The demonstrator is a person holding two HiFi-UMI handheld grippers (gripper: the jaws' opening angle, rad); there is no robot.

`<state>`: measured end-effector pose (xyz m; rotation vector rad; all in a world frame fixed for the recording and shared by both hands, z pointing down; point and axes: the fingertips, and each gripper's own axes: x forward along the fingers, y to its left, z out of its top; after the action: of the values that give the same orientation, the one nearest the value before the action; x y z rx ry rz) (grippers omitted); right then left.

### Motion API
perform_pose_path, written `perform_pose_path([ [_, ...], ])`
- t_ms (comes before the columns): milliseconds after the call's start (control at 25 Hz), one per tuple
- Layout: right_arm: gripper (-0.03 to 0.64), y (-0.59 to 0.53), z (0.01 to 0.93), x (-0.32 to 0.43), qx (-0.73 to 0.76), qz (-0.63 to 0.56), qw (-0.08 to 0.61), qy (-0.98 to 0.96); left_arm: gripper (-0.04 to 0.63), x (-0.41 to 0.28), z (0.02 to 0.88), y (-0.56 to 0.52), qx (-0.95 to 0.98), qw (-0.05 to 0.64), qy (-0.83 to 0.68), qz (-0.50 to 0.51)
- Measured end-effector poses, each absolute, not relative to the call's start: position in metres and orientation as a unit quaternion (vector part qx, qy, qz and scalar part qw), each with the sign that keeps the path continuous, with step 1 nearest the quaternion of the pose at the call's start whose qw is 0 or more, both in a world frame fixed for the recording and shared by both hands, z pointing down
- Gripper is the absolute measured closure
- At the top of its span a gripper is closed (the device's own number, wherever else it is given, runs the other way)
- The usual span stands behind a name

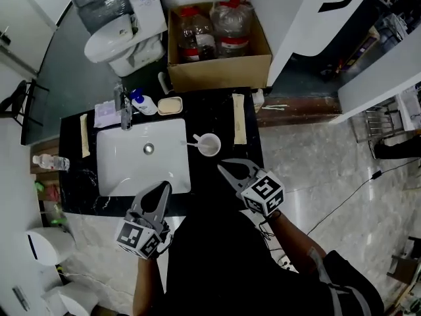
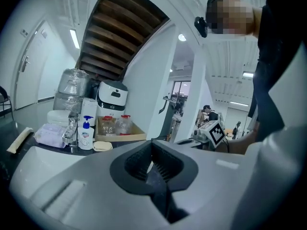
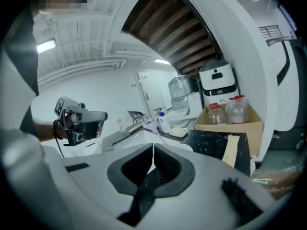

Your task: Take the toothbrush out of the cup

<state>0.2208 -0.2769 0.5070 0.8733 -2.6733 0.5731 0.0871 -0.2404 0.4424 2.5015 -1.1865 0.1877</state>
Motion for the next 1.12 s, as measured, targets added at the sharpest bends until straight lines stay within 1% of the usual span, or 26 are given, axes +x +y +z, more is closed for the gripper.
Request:
perform_pose_path([
  [240,0.601,-0.293,0.519,0.198,0.264,0.173,0.169,-0.934,0.586,0.086,0.448,-0.239,0.883,0.183,-0.428,0.068],
  [440,0.597,-0.310,0.534,0.187,0.266,0.157,0.197,-0.931,0.586,0.084,0.450,-0.237,0.881,0.188,-0.429,0.067],
  [600,0.547,-0.323,0.543,0.182,0.263,0.147,0.214,-0.929,0.586,0.084,0.456,-0.236,0.878,0.201,-0.429,0.068],
  [840,0.532,-0.325,0.560,0.171,0.255,0.155,0.232,-0.926,0.586,0.079,0.456,-0.237,0.879,0.198,-0.427,0.072],
  [1120,0.522,-0.331,0.574,0.159,0.251,0.119,0.274,-0.921,0.586,0.070,0.460,-0.239,0.878,0.201,-0.430,0.068],
])
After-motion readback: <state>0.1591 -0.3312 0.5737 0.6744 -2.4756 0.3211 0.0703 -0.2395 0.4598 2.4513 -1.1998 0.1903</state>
